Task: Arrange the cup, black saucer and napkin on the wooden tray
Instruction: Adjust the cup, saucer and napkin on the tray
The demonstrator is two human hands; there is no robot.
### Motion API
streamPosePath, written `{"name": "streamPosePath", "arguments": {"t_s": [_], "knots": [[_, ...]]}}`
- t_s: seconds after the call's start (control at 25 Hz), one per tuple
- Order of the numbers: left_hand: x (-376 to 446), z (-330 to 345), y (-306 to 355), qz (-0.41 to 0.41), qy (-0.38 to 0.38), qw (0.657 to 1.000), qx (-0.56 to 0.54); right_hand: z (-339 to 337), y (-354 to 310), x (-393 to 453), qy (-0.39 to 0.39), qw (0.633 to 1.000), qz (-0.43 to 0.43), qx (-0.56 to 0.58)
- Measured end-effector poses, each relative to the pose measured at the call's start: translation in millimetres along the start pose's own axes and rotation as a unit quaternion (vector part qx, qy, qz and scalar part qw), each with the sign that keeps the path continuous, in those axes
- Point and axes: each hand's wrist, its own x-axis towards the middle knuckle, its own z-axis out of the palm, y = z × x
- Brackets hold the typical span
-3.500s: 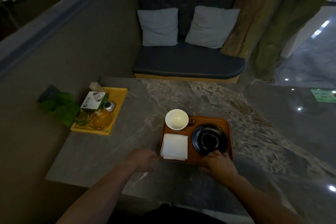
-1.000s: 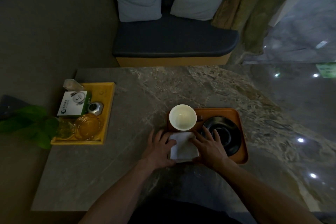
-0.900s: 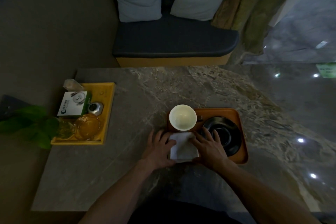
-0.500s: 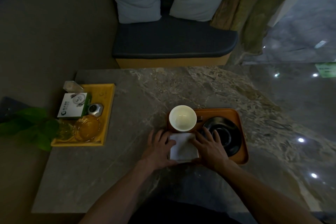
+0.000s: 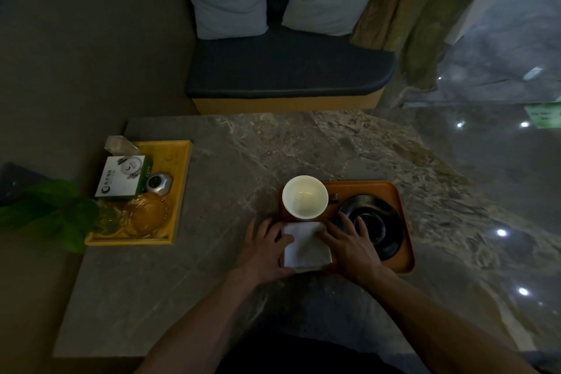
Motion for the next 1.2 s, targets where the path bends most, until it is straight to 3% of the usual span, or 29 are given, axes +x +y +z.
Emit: {"name": "streamPosePath", "arguments": {"t_s": [0.8,1.2], "knots": [[0,-5,5,-0.015,-0.029,0.999,-0.010,-4,-4,-6,-0.025,1.000,0.014,-0.009],[-12,-24,6,-0.021,-0.062,0.997,-0.040,-18,-21,-13,-0.028,0.998,0.061,-0.006]]}}
